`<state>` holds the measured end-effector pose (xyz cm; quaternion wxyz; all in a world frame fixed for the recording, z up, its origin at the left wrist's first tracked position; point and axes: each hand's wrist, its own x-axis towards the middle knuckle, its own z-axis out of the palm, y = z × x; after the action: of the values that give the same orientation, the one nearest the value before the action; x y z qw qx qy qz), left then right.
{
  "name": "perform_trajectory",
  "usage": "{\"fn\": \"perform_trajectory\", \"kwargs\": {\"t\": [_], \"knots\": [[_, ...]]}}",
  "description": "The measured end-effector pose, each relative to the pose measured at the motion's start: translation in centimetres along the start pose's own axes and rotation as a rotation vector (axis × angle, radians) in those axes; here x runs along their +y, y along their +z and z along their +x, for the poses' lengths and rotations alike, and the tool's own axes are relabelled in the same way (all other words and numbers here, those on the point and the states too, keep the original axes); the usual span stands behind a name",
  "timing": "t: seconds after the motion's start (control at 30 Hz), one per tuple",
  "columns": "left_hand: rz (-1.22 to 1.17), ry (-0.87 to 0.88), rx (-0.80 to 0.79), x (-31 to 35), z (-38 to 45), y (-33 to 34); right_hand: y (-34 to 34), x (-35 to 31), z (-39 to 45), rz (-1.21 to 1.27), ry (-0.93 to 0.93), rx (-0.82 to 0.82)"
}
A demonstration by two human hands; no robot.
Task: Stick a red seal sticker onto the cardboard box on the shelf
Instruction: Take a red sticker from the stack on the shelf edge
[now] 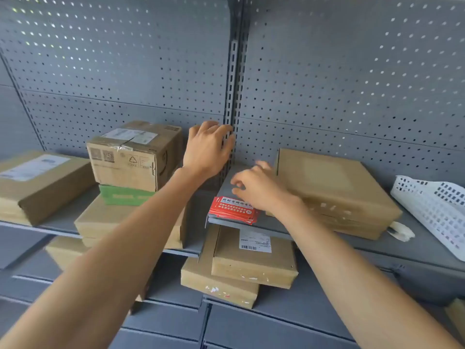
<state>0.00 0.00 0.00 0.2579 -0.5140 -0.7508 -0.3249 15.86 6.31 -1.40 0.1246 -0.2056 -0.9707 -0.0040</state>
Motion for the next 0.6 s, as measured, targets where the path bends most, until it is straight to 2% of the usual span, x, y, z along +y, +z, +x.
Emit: {"fn": "perform_trajectory", "kwargs": {"t": [0.23, 0.6], "knots": [[-0.006, 0.002, -0.01, -0.4, -0.6, -0.2, 0.0, -2.3, -1.3, -0.049, 0.043, -0.328], [-0.05, 0.016, 0.0, -0.2, -0.3, 0.4, 0.0, -1.3, -1.6, 0.14, 0.072, -0.312]]}}
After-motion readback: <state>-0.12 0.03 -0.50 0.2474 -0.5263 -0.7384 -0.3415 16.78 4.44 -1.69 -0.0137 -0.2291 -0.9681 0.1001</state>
